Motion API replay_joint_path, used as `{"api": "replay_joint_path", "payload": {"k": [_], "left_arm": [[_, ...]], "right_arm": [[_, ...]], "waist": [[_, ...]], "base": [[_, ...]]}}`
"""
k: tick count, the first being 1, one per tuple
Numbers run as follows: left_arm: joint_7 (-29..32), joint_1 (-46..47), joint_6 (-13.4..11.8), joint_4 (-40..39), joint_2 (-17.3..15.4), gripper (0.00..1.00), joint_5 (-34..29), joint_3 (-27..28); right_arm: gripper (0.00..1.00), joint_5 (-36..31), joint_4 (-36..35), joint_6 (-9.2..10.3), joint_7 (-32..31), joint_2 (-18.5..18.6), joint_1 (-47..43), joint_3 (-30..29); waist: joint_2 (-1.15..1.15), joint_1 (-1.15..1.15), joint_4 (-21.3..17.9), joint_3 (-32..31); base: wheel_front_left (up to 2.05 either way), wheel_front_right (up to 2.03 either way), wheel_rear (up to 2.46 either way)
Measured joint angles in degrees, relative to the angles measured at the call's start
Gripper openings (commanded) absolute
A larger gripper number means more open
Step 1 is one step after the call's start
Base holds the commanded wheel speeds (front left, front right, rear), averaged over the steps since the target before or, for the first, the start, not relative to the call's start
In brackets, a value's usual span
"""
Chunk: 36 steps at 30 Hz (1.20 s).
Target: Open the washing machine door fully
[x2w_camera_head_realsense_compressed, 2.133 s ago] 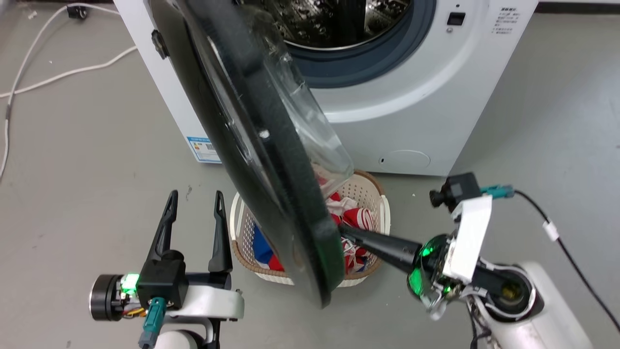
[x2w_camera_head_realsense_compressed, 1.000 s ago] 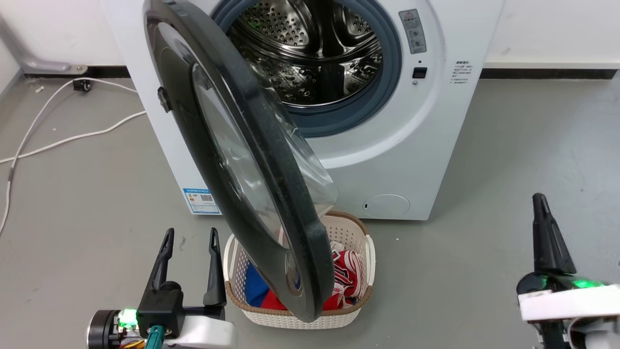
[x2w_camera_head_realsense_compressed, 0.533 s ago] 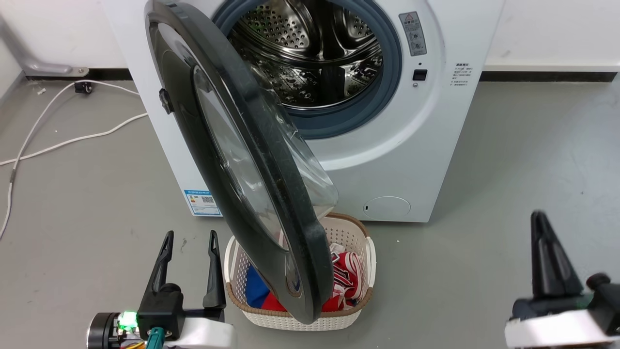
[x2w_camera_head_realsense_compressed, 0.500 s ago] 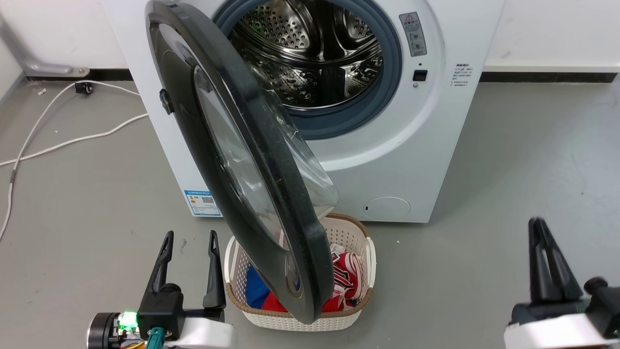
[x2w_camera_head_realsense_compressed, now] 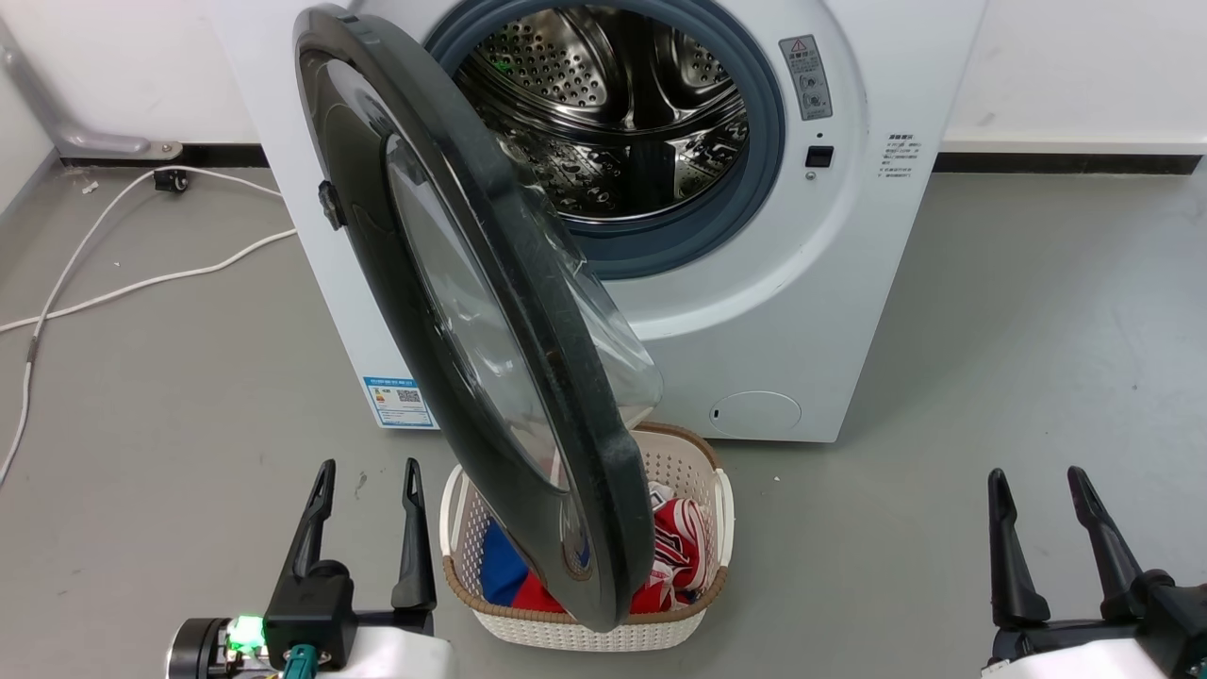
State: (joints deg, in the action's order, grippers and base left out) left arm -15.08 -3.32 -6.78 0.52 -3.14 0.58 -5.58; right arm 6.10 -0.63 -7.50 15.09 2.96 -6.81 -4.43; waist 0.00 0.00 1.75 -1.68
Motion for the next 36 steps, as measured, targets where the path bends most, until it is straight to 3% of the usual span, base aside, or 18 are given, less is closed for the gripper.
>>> {"api": "replay_joint_path", "payload": {"k": [5,6,8,19,27,36], "left_arm": [[0.00,-0.15,0.23,0.25,0.00,1.00,0.53,0.16],[0.00,-0.24,0.24,0.37,0.01,0.60,0.64,0.16],[0.00,-0.31,0.30,0.44,0.01,0.03,0.64,0.31],[0.00,0.07,0.66,-0.03,-0.08,0.00,0.66,1.55],[0.00,5.15,0.67,-10.85,-0.70,0.00,-0.46,2.14],[-0.01,11.00,2.38,-22.12,-1.22,0.00,-2.82,-4.76]], "right_arm": [[1.00,0.04,-0.08,0.00,0.00,0.00,-0.02,-0.05],[1.00,0.05,-0.08,0.00,0.00,0.00,-0.02,-0.12],[1.00,0.09,-0.04,0.00,-0.01,0.00,-0.02,-0.19],[1.00,0.41,0.12,0.00,0.00,0.00,0.05,0.10],[1.00,0.41,-0.49,0.00,0.00,-0.01,0.46,0.21],[1.00,0.40,-0.89,0.00,0.00,-0.01,0.69,0.44]], "waist": [[0.00,0.00,0.05,-0.06],[0.00,0.00,0.05,-0.07],[0.00,0.00,0.03,-0.09],[0.00,0.00,0.16,0.16],[0.00,0.00,0.49,0.64],[0.00,0.00,0.38,0.79]], "base": [[0.00,0.00,0.00],[0.00,0.00,0.00],[0.00,0.00,0.00],[0.00,0.00,0.00],[0.00,0.00,0.00],[0.00,0.00,0.00]]}}
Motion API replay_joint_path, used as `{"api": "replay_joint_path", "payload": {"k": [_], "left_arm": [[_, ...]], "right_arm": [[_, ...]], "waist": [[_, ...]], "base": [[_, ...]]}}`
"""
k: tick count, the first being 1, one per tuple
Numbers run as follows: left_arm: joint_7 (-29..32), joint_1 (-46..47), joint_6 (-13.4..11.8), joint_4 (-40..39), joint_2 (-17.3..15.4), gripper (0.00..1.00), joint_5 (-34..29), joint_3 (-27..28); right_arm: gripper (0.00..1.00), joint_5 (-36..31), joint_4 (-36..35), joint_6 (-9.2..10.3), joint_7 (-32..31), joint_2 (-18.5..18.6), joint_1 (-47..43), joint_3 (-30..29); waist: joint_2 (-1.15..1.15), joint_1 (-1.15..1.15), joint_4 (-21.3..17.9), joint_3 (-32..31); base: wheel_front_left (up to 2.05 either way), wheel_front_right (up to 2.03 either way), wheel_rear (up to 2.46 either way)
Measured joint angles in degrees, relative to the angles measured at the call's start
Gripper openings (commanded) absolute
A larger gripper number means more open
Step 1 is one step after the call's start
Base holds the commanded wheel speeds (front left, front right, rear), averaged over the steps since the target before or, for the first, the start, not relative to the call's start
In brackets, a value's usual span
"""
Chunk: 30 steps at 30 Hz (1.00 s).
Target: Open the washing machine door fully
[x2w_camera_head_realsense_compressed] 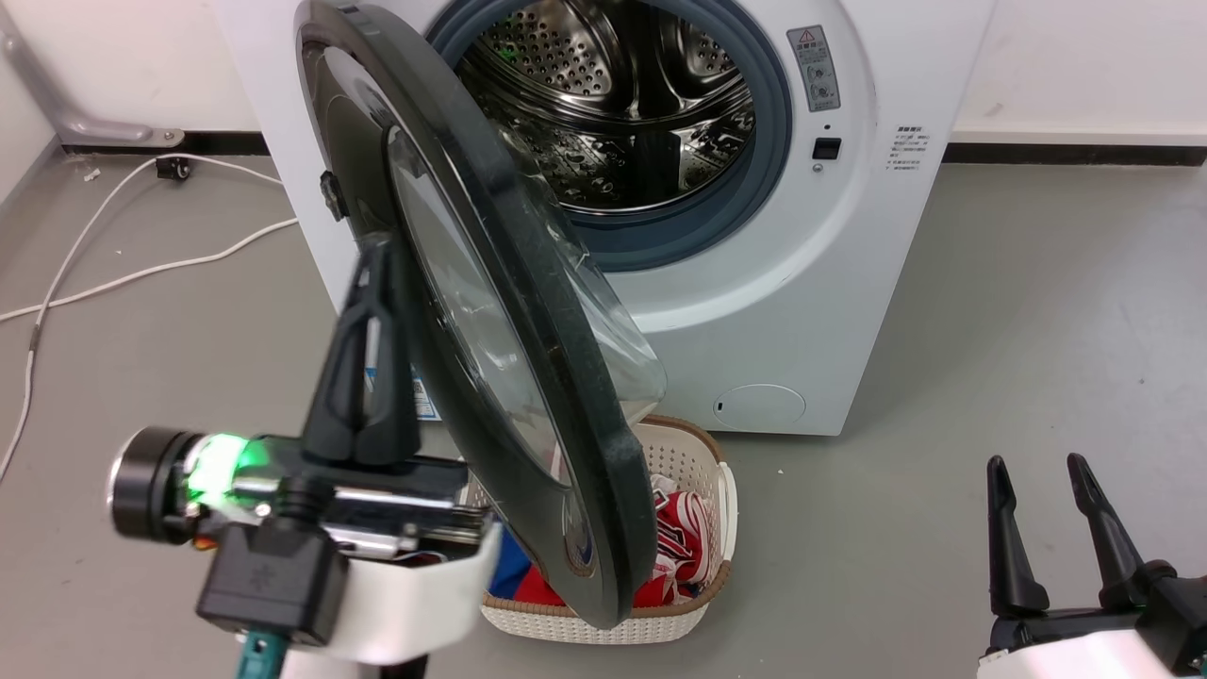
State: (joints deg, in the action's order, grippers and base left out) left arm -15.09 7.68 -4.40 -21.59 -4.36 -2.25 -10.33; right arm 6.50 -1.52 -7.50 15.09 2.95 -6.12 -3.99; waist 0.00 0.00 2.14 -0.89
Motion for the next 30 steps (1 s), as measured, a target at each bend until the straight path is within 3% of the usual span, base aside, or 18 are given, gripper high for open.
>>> {"api": "replay_joint_path", "payload": {"k": [8,18,30], "left_arm": [[-0.01,3.78,2.90,-1.14,0.46,0.00,-0.52,-10.43],[-0.01,4.48,5.20,5.61,1.14,0.00,1.25,-22.99],[0.01,3.63,6.52,17.22,1.35,0.00,2.76,-31.90]], "right_arm": [[1.00,-0.02,-0.18,0.00,0.00,0.00,0.20,0.49],[1.00,-0.01,0.00,0.00,0.00,0.00,0.34,0.68],[1.00,-0.01,0.22,0.00,0.00,0.00,0.38,1.09]], "waist": [[0.00,0.00,-0.26,-0.01],[0.00,0.00,-0.68,0.04],[0.00,0.00,-0.16,1.00]], "base": [[0.00,0.00,0.00],[0.00,0.00,0.00],[0.00,0.00,0.00]]}}
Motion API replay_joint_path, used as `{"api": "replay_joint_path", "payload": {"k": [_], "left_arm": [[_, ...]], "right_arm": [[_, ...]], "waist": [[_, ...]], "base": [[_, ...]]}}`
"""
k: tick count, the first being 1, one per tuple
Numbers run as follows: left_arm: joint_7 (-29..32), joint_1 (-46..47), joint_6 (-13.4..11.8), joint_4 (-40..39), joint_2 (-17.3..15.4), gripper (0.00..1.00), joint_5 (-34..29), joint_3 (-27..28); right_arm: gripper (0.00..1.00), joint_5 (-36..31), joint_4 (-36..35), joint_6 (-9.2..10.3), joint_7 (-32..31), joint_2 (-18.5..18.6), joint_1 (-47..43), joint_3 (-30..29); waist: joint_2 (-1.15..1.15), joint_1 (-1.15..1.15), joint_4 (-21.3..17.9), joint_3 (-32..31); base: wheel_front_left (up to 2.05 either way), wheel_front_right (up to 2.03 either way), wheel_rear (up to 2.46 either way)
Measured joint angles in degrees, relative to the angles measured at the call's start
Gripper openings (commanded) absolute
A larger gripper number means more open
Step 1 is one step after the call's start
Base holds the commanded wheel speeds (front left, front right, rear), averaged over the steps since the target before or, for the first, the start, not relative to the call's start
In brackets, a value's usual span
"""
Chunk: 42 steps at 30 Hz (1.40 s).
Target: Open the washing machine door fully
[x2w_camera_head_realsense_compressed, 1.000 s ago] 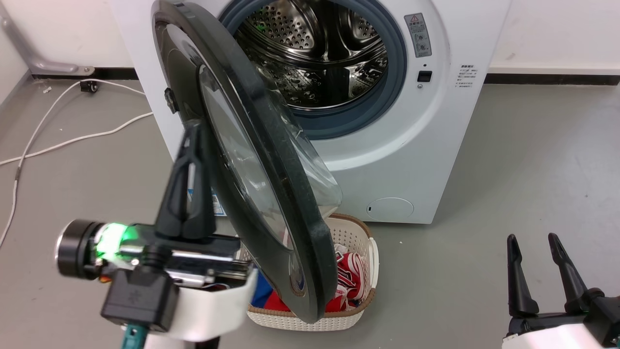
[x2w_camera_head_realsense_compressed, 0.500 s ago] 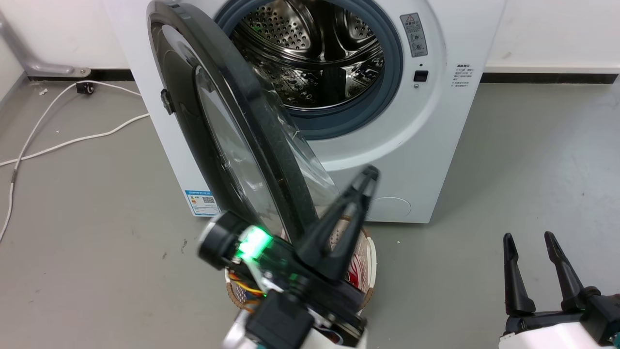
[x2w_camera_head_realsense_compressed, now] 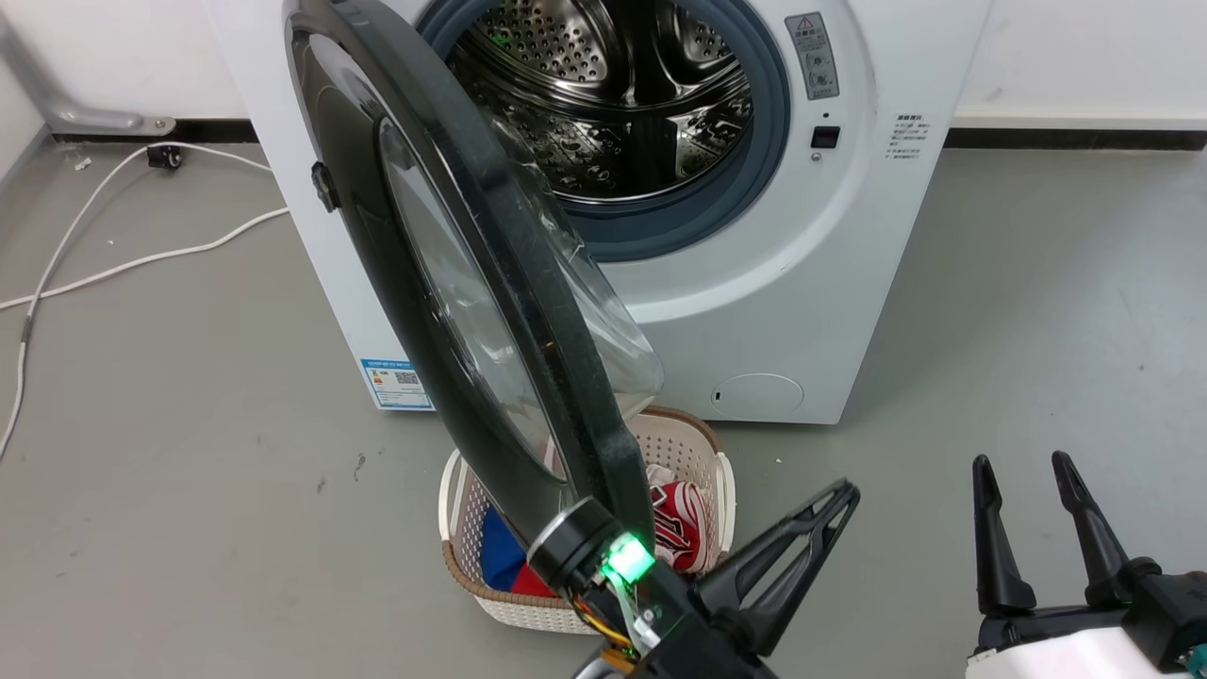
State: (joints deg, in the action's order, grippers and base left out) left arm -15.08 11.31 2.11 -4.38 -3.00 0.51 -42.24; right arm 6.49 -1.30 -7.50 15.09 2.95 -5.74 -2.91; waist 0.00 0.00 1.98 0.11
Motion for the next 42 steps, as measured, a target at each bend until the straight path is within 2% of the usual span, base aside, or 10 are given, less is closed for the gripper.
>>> {"api": "replay_joint_path", "payload": {"k": [6,14,24,33,42], "left_arm": [[0.00,-1.73,0.15,7.16,-0.41,0.00,0.77,-0.34],[0.00,-1.49,-1.10,13.06,-0.56,0.00,1.87,2.91],[-0.02,-0.93,-3.14,14.66,-1.09,0.00,2.71,8.05],[-0.23,-3.26,-3.52,15.12,-0.69,0.00,2.66,9.09],[-0.19,-6.31,-4.15,14.35,-1.87,0.00,2.53,10.12]], "right_arm": [[1.00,0.01,0.41,0.00,0.00,0.00,0.34,0.58],[1.00,0.00,0.89,0.00,0.00,0.00,1.45,0.96],[1.00,0.32,1.47,0.00,0.00,0.01,1.61,0.87],[1.00,1.24,1.99,0.00,0.00,0.01,0.87,0.94],[1.00,2.04,2.67,0.00,0.00,-0.01,-0.40,2.08]], "waist": [[0.00,0.00,-0.45,1.15],[0.00,0.00,-1.29,2.81],[0.00,0.00,-0.76,2.50],[0.00,0.00,2.59,1.89],[0.00,0.00,8.07,0.94]], "base": [[0.00,0.00,0.00],[0.00,0.00,0.00],[0.00,0.00,0.00],[0.00,0.00,0.00],[0.00,0.00,0.00]]}}
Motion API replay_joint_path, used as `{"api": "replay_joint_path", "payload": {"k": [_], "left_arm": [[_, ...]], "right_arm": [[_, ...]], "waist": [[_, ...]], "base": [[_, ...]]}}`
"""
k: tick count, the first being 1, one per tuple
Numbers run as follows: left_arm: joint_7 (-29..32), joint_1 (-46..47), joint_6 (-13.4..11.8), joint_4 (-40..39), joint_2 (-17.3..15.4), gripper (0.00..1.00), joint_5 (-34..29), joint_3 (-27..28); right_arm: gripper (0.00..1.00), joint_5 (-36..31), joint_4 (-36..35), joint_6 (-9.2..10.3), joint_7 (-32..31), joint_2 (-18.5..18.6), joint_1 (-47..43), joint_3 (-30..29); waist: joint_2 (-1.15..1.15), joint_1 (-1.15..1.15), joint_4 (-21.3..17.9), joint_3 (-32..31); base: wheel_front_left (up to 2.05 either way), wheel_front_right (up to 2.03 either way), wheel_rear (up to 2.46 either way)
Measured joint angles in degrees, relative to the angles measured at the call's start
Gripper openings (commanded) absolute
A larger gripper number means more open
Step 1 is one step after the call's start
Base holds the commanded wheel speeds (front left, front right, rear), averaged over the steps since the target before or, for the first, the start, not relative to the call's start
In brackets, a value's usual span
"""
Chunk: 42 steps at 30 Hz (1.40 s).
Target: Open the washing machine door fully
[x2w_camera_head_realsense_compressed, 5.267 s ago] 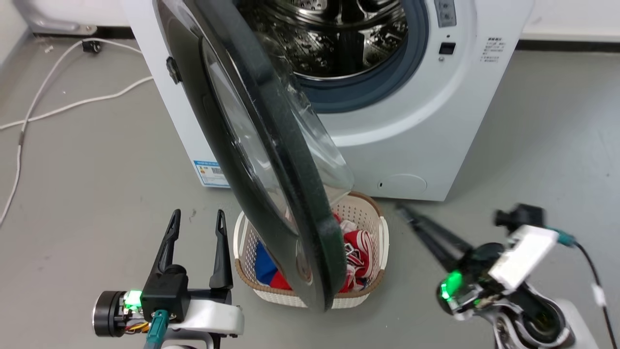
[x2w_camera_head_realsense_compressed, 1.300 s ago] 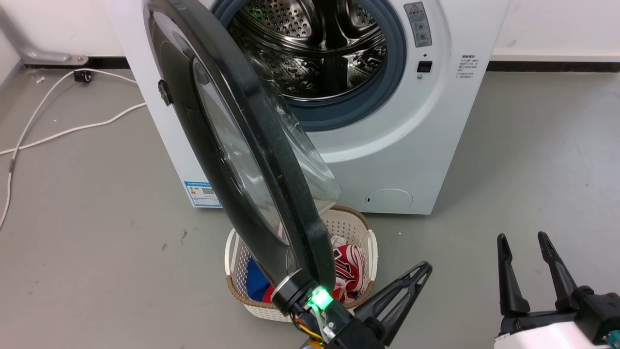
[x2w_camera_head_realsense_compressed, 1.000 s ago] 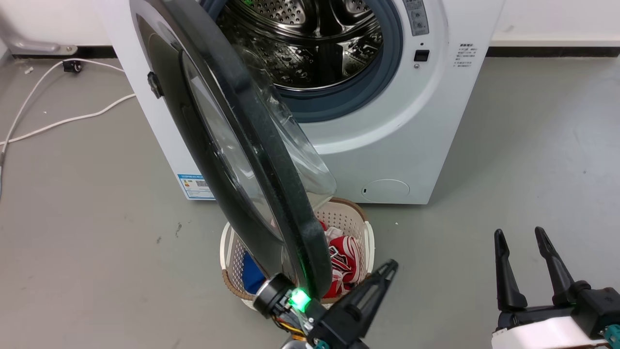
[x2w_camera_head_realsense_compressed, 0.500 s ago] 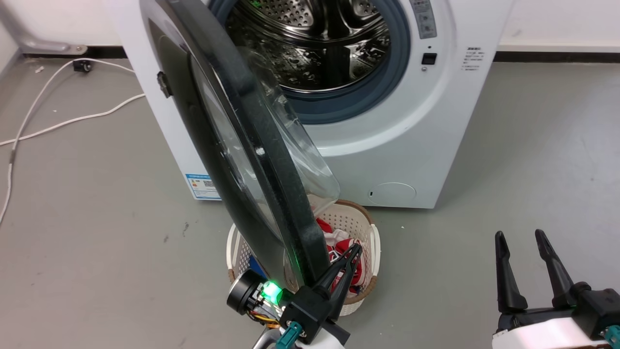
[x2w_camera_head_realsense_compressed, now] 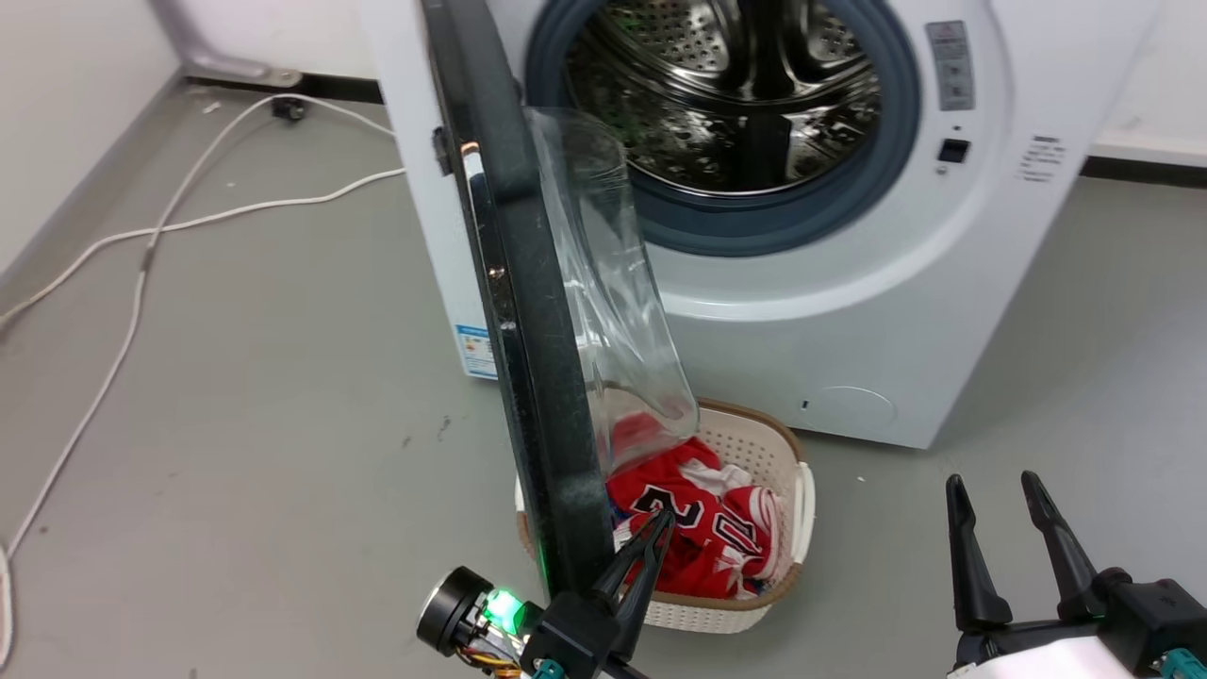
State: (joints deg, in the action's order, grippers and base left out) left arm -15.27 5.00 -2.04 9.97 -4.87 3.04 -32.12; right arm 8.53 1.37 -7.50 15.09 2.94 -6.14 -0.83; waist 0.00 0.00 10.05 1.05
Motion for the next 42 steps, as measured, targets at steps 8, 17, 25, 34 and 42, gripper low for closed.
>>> {"api": "replay_joint_path", "payload": {"k": [8,17,25,34,42], "left_arm": [[0.02,-0.66,-0.26,0.09,-0.98,0.00,0.00,1.37],[0.03,-1.47,-1.54,0.20,-2.22,0.00,0.68,4.47],[0.03,-2.48,-4.19,-0.68,-4.49,0.00,2.50,11.50],[0.22,-2.50,-5.09,-1.19,-7.19,0.00,5.24,21.39],[0.19,1.48,-4.93,-2.45,-6.70,0.00,6.38,30.58]], "right_arm": [[1.00,0.40,0.34,0.00,0.00,0.00,-0.36,1.59],[1.00,1.08,0.60,0.00,-0.01,0.00,-0.66,2.96],[1.00,0.74,0.87,0.00,0.00,0.00,-0.58,3.03],[1.00,-0.59,0.85,0.00,-0.01,0.00,0.69,3.65],[1.00,-2.69,-0.05,0.00,0.00,0.00,2.67,2.58]], "waist": [[0.00,0.00,5.43,-0.29],[0.00,0.00,10.79,-0.23],[0.00,0.00,13.01,0.74],[0.00,0.00,12.34,2.98],[0.00,0.00,10.97,7.08]], "base": [[0.00,0.00,0.00],[0.00,0.00,0.00],[0.00,0.00,0.00],[0.00,0.00,0.00],[0.00,0.00,0.00]]}}
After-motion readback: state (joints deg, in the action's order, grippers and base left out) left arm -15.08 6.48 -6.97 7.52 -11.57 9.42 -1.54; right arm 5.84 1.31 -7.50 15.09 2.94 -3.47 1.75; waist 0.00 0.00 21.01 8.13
